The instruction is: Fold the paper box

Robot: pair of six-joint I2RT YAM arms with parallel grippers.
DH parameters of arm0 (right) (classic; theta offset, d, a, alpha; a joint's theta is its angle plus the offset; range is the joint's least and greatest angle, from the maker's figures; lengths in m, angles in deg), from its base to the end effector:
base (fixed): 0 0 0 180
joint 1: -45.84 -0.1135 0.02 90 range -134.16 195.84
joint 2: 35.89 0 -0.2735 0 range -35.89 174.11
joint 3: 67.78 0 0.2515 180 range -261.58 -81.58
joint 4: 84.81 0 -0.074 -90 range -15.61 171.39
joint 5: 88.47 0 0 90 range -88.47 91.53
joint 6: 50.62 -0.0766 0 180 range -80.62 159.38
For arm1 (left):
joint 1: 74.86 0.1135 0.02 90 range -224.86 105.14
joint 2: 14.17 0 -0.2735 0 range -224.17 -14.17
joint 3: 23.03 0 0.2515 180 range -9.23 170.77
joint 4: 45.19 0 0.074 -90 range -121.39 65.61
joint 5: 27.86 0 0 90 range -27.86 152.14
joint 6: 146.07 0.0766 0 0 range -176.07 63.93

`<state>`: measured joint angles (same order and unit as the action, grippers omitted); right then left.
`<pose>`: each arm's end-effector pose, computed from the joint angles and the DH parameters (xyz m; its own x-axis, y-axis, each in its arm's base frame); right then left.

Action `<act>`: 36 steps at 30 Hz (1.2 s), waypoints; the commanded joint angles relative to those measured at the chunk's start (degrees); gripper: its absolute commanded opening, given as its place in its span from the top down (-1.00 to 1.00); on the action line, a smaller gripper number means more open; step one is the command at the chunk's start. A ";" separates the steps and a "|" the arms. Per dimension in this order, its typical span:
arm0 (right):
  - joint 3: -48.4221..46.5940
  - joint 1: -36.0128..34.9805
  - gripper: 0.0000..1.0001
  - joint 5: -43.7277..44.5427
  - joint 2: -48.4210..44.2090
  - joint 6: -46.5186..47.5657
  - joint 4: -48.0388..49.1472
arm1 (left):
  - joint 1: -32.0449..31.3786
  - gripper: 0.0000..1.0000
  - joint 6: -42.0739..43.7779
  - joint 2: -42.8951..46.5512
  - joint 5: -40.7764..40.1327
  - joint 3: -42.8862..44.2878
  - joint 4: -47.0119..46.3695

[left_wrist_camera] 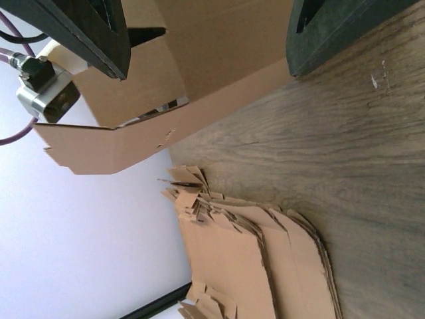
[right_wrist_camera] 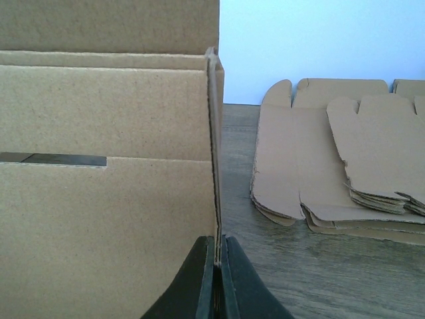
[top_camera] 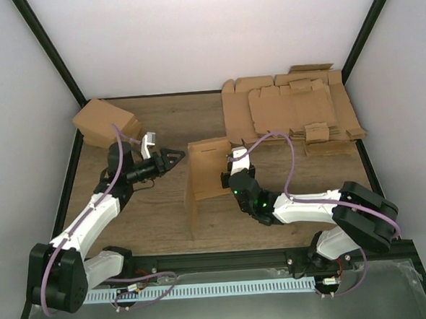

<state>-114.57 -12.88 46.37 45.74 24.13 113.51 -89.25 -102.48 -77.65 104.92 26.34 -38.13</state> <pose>0.2069 0.2366 0.2039 -0.2095 0.0143 -0.9777 -0.2072 0.9765 0.0587 0.2420 -0.1158 0.2499 -0.8176 -0.3390 -0.4653 0.2954 0.4467 -0.8445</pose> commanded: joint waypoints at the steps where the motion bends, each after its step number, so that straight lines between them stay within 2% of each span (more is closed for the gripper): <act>1: 0.22 -0.83 0.99 -0.36 2.14 0.36 -7.02 | -0.15 -0.33 1.55 -2.73 3.34 2.88 -0.94; 10: -0.32 -0.86 0.98 -1.12 1.99 1.26 -7.14 | -3.15 -0.13 5.42 -7.49 4.60 6.12 1.73; 16: -0.05 -0.86 0.95 -2.06 0.26 1.91 -7.65 | -3.44 0.16 10.04 -8.76 3.52 7.31 6.59; 21: 0.12 -0.86 0.70 -4.16 -2.66 2.43 -9.36 | -3.40 0.19 11.61 -8.89 3.30 8.28 8.34; 24: 0.14 -0.84 0.39 -4.95 -5.26 1.98 -12.08 | -3.45 0.28 12.82 -9.16 3.40 8.86 9.14; 27: 1.29 -0.65 0.20 -6.94 -9.75 1.58 -13.56 | -3.55 0.33 13.96 -9.67 3.90 9.26 9.67; 32: 2.66 1.72 -0.15 -16.52 -18.13 1.27 -16.97 | -4.29 0.33 16.19 -10.61 4.00 10.47 10.33; 36: 0.96 8.92 -0.26 -29.24 -24.24 -0.28 -21.82 | -4.74 0.35 18.34 -12.33 4.11 12.00 10.37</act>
<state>-112.08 -9.78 29.87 26.42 25.57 97.20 -93.45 -87.95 -88.41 108.33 35.65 -27.96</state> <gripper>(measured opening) 0.623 0.329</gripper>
